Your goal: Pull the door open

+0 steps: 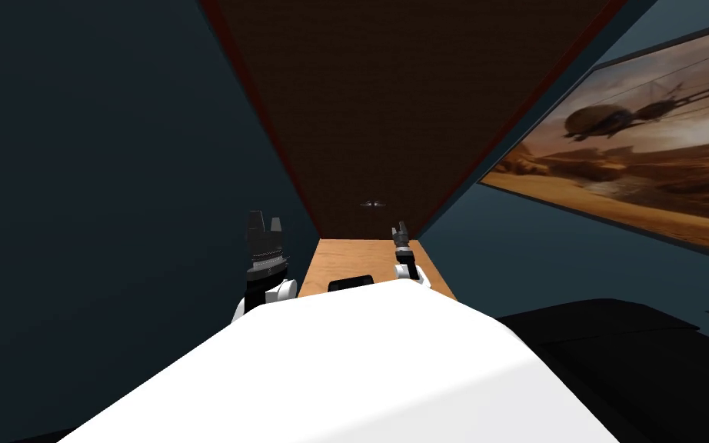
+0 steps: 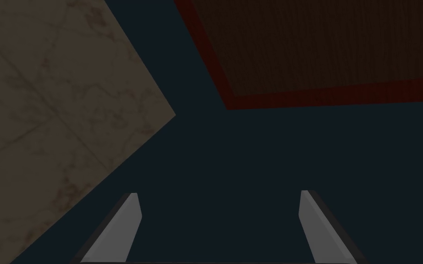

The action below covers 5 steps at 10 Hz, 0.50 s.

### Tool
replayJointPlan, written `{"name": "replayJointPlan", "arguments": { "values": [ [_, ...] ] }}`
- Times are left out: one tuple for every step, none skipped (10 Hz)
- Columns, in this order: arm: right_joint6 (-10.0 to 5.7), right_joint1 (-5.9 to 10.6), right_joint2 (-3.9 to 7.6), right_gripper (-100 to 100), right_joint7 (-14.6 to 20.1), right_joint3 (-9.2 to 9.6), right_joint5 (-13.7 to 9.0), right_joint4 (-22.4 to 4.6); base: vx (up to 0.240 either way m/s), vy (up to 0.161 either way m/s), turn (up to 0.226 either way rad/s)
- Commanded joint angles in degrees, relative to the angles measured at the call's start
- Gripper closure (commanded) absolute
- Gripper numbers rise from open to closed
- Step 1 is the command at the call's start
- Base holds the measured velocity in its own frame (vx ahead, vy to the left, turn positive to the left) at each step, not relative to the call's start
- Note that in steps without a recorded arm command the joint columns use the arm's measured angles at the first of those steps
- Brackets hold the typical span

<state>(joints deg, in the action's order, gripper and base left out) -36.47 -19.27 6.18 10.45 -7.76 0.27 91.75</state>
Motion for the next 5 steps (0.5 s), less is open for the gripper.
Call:
{"name": "replayJointPlan", "arguments": {
  "values": [
    [-0.25,0.71,0.37,-100,0.29,-0.64,0.21,-2.15,0.093,-0.021,0.05],
    [-0.6,1.11,0.57,-100,0.46,-1.01,0.34,-3.64,0.097,-0.012,0.043],
    [-0.96,1.52,0.75,-100,0.62,-1.37,0.48,-5.14,0.095,-0.021,0.053],
    [-1.31,1.92,0.93,-100,0.79,-1.74,0.61,-6.64,0.103,-0.037,0.042],
    [-1.66,2.33,1.12,-100,0.96,-2.1,0.75,-8.14,0.103,-0.02,0.044]
  ]
}}
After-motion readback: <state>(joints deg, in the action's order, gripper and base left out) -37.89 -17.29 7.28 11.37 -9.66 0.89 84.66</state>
